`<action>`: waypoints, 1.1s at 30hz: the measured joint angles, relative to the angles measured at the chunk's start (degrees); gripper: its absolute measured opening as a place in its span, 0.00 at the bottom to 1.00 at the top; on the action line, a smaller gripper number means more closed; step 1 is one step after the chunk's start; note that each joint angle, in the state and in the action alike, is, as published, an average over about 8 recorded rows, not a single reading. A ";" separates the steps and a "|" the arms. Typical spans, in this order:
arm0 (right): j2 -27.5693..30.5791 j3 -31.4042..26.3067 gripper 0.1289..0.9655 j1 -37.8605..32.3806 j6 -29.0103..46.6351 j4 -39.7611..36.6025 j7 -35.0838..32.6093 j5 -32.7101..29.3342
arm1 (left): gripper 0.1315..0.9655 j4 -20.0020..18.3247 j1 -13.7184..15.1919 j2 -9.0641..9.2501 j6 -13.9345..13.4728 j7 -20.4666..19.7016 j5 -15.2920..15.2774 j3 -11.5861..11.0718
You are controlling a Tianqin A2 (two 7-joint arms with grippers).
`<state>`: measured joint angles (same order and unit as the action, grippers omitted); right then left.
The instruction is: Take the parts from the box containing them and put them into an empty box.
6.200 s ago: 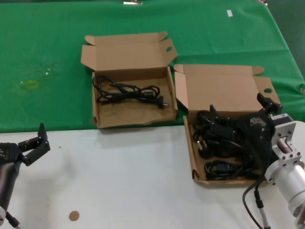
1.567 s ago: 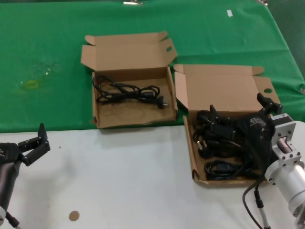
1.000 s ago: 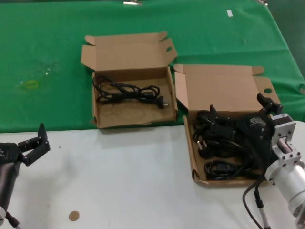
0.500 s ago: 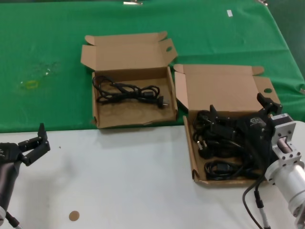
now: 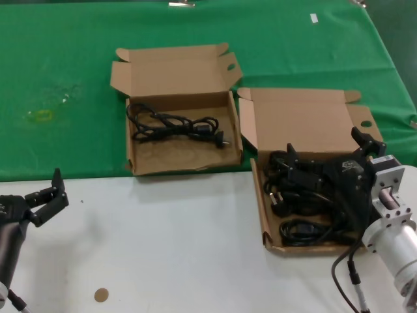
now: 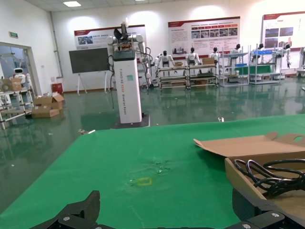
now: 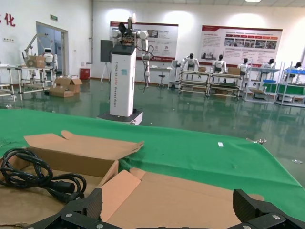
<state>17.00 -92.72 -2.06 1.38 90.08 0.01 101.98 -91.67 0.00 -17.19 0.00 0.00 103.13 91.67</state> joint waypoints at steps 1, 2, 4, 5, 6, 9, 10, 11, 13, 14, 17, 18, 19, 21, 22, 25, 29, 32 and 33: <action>0.00 0.00 1.00 0.00 0.00 0.00 0.00 0.00 | 1.00 0.00 0.00 0.00 0.00 0.00 0.00 0.00; 0.00 0.00 1.00 0.00 0.00 0.00 0.00 0.00 | 1.00 0.00 0.00 0.00 0.00 0.00 0.00 0.00; 0.00 0.00 1.00 0.00 0.00 0.00 0.00 0.00 | 1.00 0.00 0.00 0.00 0.00 0.00 0.00 0.00; 0.00 0.00 1.00 0.00 0.00 0.00 0.00 0.00 | 1.00 0.00 0.00 0.00 0.00 0.00 0.00 0.00; 0.00 0.00 1.00 0.00 0.00 0.00 0.00 0.00 | 1.00 0.00 0.00 0.00 0.00 0.00 0.00 0.00; 0.00 0.00 1.00 0.00 0.00 0.00 0.00 0.00 | 1.00 0.00 0.00 0.00 0.00 0.00 0.00 0.00; 0.00 0.00 1.00 0.00 0.00 0.00 0.00 0.00 | 1.00 0.00 0.00 0.00 0.00 0.00 0.00 0.00; 0.00 0.00 1.00 0.00 0.00 0.00 0.00 0.00 | 1.00 0.00 0.00 0.00 0.00 0.00 0.00 0.00; 0.00 0.00 1.00 0.00 0.00 0.00 0.00 0.00 | 1.00 0.00 0.00 0.00 0.00 0.00 0.00 0.00; 0.00 0.00 1.00 0.00 0.00 0.00 0.00 0.00 | 1.00 0.00 0.00 0.00 0.00 0.00 0.00 0.00; 0.00 0.00 1.00 0.00 0.00 0.00 0.00 0.00 | 1.00 0.00 0.00 0.00 0.00 0.00 0.00 0.00; 0.00 0.00 1.00 0.00 0.00 0.00 0.00 0.00 | 1.00 0.00 0.00 0.00 0.00 0.00 0.00 0.00; 0.00 0.00 1.00 0.00 0.00 0.00 0.00 0.00 | 1.00 0.00 0.00 0.00 0.00 0.00 0.00 0.00; 0.00 0.00 1.00 0.00 0.00 0.00 0.00 0.00 | 1.00 0.00 0.00 0.00 0.00 0.00 0.00 0.00; 0.00 0.00 1.00 0.00 0.00 0.00 0.00 0.00 | 1.00 0.00 0.00 0.00 0.00 0.00 0.00 0.00; 0.00 0.00 1.00 0.00 0.00 0.00 0.00 0.00 | 1.00 0.00 0.00 0.00 0.00 0.00 0.00 0.00; 0.00 0.00 1.00 0.00 0.00 0.00 0.00 0.00 | 1.00 0.00 0.00 0.00 0.00 0.00 0.00 0.00; 0.00 0.00 1.00 0.00 0.00 0.00 0.00 0.00 | 1.00 0.00 0.00 0.00 0.00 0.00 0.00 0.00; 0.00 0.00 1.00 0.00 0.00 0.00 0.00 0.00 | 1.00 0.00 0.00 0.00 0.00 0.00 0.00 0.00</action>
<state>17.00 -92.72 -2.06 1.38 90.08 0.01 101.98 -91.67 0.00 -17.19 0.00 0.00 103.13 91.67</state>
